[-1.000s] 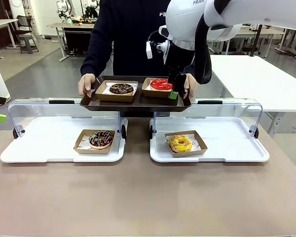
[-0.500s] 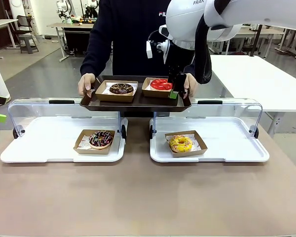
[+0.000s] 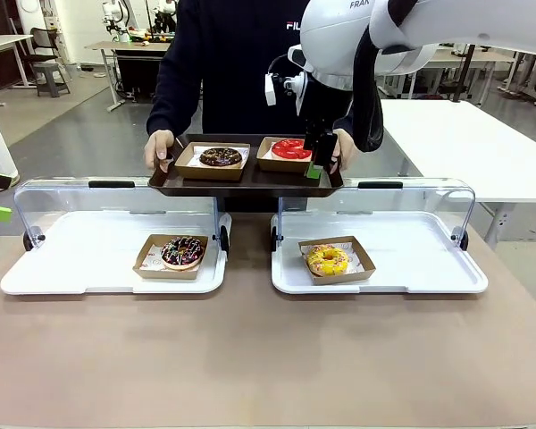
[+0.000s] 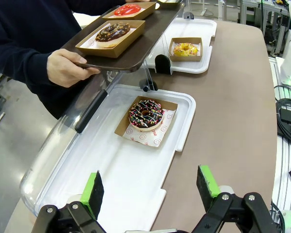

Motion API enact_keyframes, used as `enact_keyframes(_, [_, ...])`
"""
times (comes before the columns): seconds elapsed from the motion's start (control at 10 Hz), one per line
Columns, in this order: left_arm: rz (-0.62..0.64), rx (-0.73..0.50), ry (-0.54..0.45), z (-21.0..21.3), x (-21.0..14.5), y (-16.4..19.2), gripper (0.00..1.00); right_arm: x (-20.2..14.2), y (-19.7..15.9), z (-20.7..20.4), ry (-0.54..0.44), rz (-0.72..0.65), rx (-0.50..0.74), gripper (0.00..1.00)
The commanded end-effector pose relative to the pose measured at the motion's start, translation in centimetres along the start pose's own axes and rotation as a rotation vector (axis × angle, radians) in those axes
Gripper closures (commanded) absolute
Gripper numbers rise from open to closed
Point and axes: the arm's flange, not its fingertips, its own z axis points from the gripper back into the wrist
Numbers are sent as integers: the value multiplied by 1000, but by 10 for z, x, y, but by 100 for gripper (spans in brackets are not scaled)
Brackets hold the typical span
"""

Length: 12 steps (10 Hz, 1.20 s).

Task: Provide the desired donut to the person.
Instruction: Place the picked Paper togo box onto the Handle tray extended by the person.

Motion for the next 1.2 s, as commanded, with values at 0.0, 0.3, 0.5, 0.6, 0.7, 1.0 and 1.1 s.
enact_keyframes(0.0, [11, -1, -15, 1, 1, 0, 0, -63, 39, 68, -203, 7, 13, 0])
enact_keyframes(0.3, [11, -1, -15, 1, 1, 0, 0, -160, 79, 94, -340, -10, -15, 0])
enact_keyframes(0.5, [11, -1, -15, 1, 1, 0, 0, -216, 102, 95, -495, 6, -41, 0])
enact_keyframes(0.6, [11, -1, -15, 1, 1, 0, 0, -238, 111, 92, -516, -55, -86, 0])
enact_keyframes(0.7, [11, -1, -15, 1, 1, 0, 0, -252, 119, 90, -544, -98, -111, 0])
enact_keyframes(1.0, [11, -1, -15, 1, 1, 0, 0, -279, 137, 85, -620, -163, -174, 0])
enact_keyframes(1.1, [11, -1, -15, 1, 1, 0, 0, -287, 141, 83, -645, -176, -185, 0])
